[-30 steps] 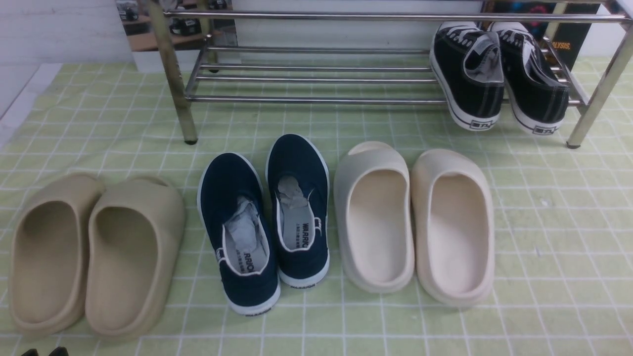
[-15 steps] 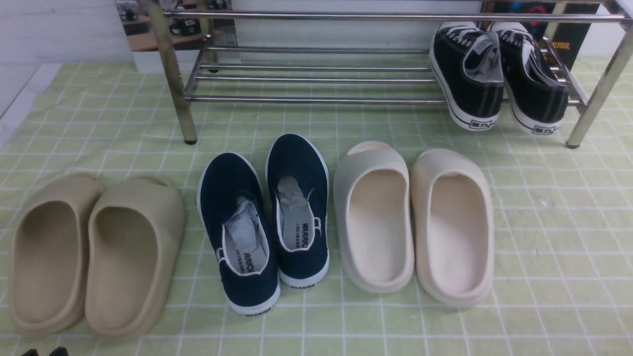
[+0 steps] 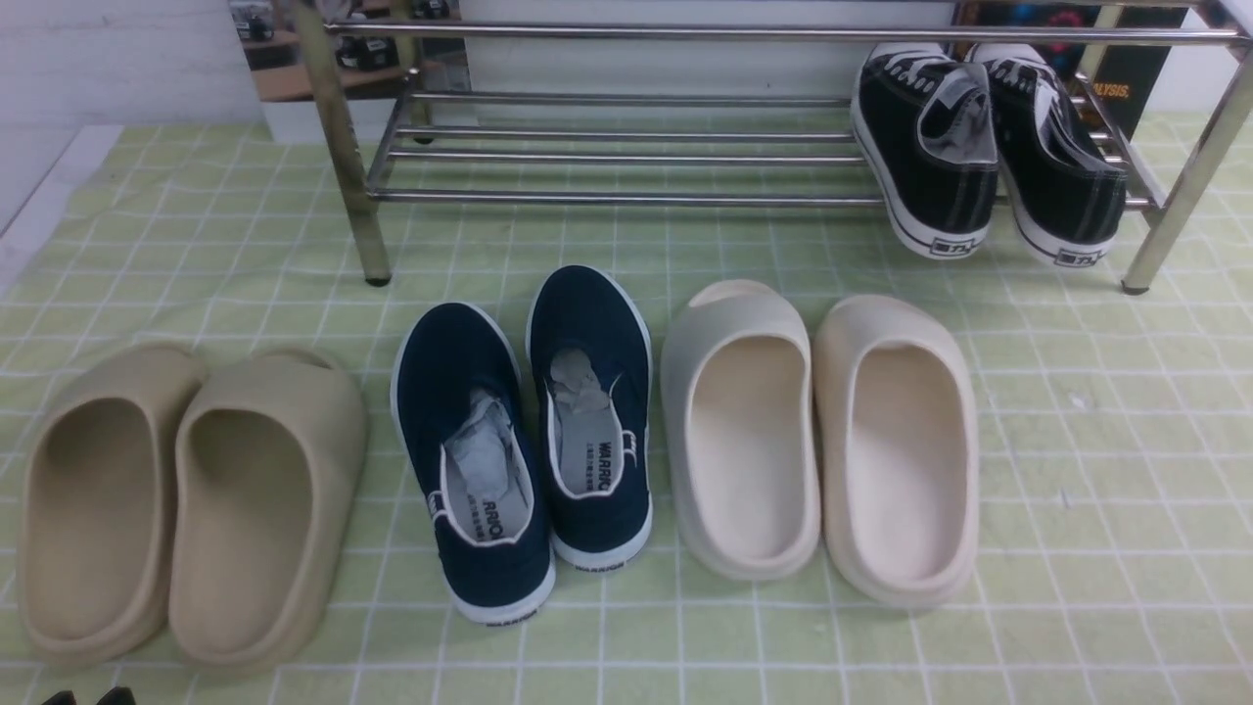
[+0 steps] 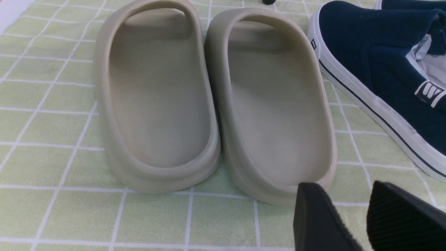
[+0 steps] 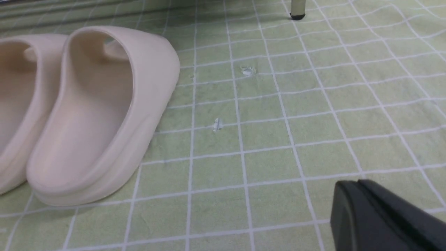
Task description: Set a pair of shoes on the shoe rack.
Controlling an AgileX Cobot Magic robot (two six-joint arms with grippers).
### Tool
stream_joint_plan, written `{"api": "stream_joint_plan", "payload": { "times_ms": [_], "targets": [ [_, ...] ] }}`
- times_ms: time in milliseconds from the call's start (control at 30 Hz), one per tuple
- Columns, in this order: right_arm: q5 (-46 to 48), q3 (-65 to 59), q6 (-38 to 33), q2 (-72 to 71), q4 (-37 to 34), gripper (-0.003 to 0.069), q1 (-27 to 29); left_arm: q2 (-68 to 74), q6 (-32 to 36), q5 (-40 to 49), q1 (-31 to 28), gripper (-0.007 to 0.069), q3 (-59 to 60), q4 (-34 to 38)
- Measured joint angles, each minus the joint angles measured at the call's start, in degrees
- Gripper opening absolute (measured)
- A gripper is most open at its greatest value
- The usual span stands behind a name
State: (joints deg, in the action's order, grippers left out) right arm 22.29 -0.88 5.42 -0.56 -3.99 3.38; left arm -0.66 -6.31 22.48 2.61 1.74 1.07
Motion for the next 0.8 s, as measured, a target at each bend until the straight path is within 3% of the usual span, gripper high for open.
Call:
{"api": "stream_joint_plan", "payload": {
  "times_ms": [800],
  "targets": [
    [0.0, 0.0, 0.07, 0.0, 0.0, 0.0015, 0.0, 0.0, 0.0, 0.0, 0.0, 0.0239, 0.0, 0.0]
  ]
}}
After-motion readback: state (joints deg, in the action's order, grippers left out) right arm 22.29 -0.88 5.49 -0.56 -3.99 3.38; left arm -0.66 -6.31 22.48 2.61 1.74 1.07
